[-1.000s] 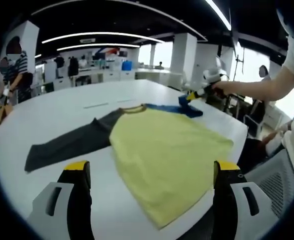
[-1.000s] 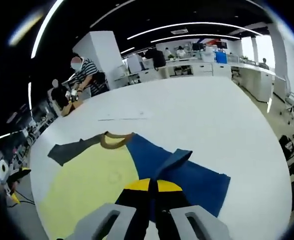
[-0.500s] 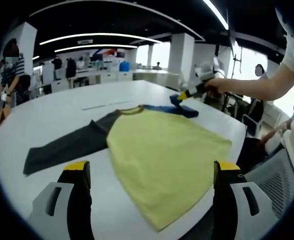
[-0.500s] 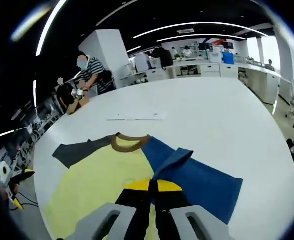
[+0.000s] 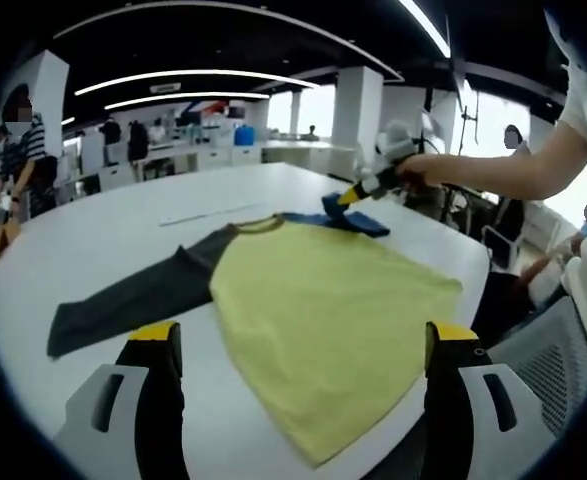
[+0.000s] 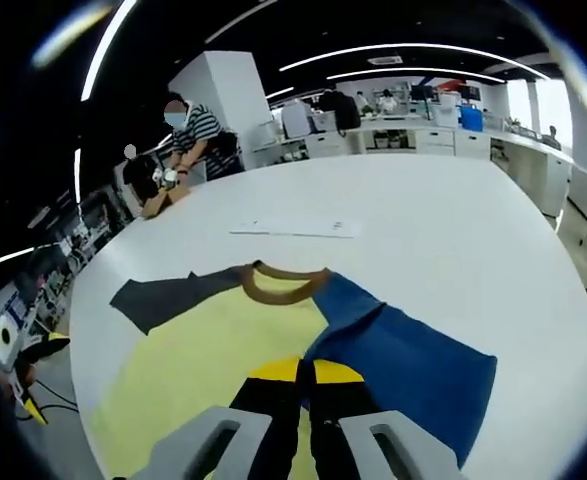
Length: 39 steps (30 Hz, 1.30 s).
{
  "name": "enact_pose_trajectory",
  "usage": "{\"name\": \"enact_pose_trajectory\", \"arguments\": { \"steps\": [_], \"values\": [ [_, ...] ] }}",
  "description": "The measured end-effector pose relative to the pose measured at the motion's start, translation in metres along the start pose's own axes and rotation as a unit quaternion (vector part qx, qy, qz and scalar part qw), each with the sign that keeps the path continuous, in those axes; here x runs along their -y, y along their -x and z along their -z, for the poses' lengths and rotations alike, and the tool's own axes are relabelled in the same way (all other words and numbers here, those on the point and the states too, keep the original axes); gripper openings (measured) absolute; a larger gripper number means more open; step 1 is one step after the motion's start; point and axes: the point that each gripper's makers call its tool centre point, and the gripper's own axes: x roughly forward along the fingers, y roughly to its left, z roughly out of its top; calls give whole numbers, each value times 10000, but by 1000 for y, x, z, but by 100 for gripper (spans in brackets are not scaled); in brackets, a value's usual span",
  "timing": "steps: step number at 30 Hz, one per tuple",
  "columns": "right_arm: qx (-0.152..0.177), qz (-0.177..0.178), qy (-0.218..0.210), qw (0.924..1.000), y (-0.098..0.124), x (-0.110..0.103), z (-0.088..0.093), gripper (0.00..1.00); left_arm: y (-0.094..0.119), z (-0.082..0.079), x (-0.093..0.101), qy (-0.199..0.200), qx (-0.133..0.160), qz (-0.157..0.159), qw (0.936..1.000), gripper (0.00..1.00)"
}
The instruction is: Fold the garment on the visible template until the final outline fits inside the template.
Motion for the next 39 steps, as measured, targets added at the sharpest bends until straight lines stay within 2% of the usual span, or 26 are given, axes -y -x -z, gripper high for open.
{"name": "enact_pose_trajectory", "arguments": {
  "steps": [9,32,39],
  "values": [
    [-31,-116,53,9999,-8,-14,-2,0,1,3,-1,43,-16,-15,10000,98],
    [-17,-429,220,9988,-41,-44,-29,0,8,7,-6,102,-48,-93,9999,98],
    [-42,-527,336,9980,-44,-62,-32,0,9,6,-6,162,31,-118,9998,99]
  ]
}}
